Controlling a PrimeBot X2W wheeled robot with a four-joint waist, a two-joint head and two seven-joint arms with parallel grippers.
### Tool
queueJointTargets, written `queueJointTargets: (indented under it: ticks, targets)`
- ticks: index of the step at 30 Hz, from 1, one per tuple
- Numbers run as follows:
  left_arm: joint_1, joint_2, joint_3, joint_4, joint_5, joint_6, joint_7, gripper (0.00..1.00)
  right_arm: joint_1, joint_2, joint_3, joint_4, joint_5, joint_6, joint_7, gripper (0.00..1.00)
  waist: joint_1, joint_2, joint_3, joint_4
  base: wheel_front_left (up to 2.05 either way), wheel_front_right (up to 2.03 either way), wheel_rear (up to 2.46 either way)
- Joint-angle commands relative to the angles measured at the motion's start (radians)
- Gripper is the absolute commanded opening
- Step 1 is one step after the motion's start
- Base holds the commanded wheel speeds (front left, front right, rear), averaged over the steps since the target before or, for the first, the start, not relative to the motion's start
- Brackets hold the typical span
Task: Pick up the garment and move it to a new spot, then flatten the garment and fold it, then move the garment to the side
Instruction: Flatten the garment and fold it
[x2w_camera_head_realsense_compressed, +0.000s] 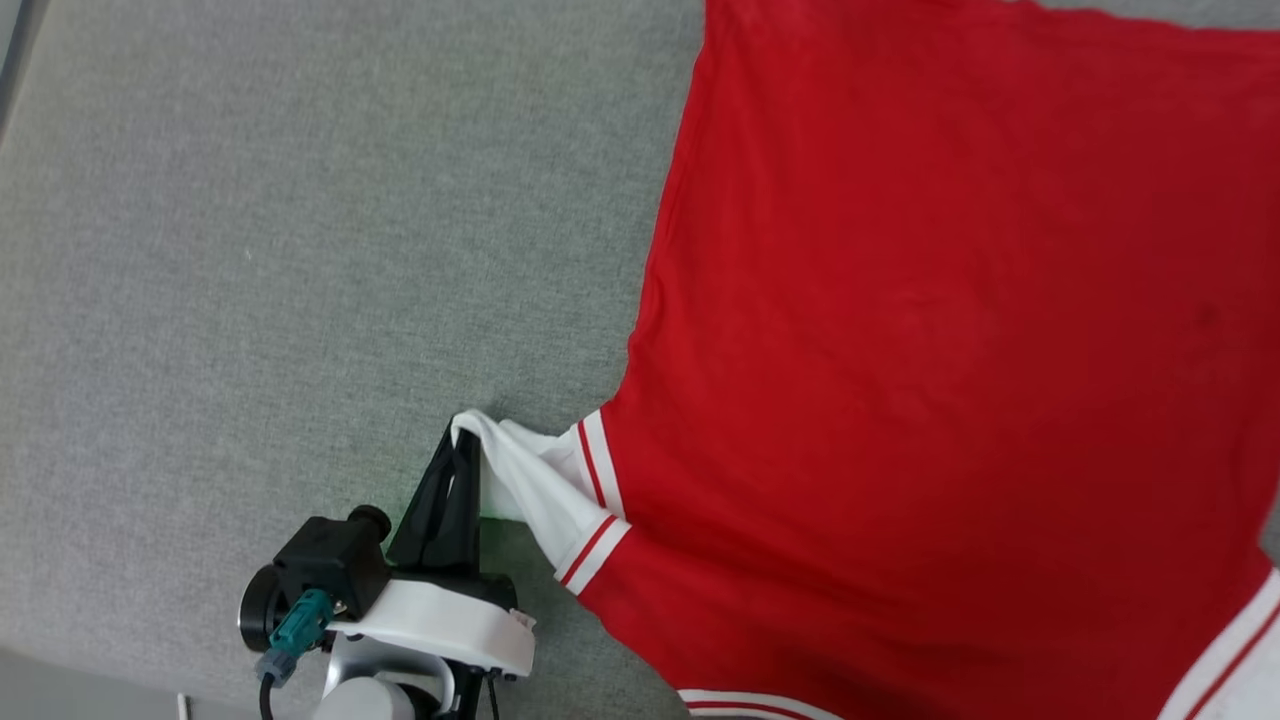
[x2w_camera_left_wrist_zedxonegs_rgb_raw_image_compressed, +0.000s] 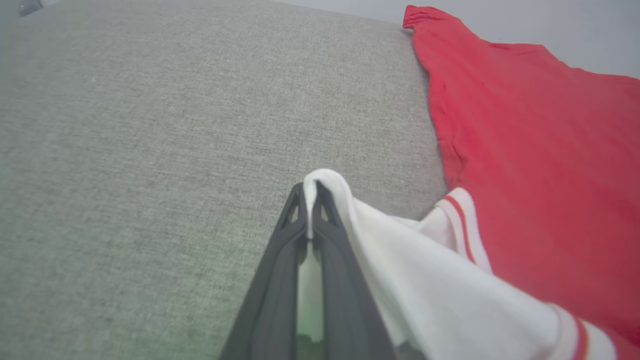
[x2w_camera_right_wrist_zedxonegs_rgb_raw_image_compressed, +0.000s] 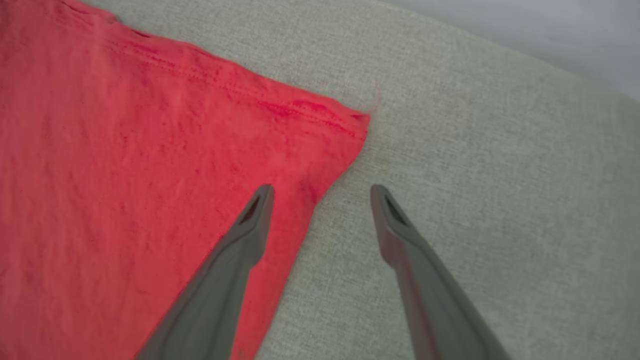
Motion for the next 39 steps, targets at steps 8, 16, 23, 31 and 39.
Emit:
queueJointTargets:
  ticks: [8, 16, 23, 31, 39]
  targets:
    - [-0.033, -0.045, 0.015, -0.031, 0.058, -0.024, -0.002, 0.00, -0.055, 0.018, 0.005, 0.107, -0.047, -0.001, 0.040, 1.00, -0.0002, 0.0000, 0.104, 0.061, 0.00, 0.00, 0.00]
    - [-0.029, -0.067, 0.024, -0.025, 0.090, -0.038, -0.002, 0.00, 0.025, 0.002, 0.042, 0.169, -0.048, -0.001, 0.069, 0.46, -0.0002, 0.0000, 0.111, 0.067, 0.00, 0.00, 0.00]
    - [-0.014, -0.074, 0.046, -0.009, 0.104, -0.047, -0.002, 0.00, -0.012, 0.001, 0.035, 0.149, -0.052, -0.001, -0.007, 0.00, -0.0002, 0.0000, 0.071, 0.047, 0.00, 0.00, 0.00]
    - [0.046, -0.055, 0.080, 0.014, 0.099, -0.049, -0.002, 0.00, 0.030, -0.053, 0.141, 0.058, 0.005, -0.001, -0.124, 0.00, -0.0002, 0.0000, -0.076, -0.001, 0.00, 0.00, 0.00]
    - [0.120, -0.032, 0.094, 0.026, 0.081, -0.039, 0.001, 0.00, 0.220, -0.176, 0.225, -0.082, 0.094, -0.001, -0.218, 0.00, -0.0002, 0.0000, -0.212, -0.046, 0.00, 0.00, 0.00]
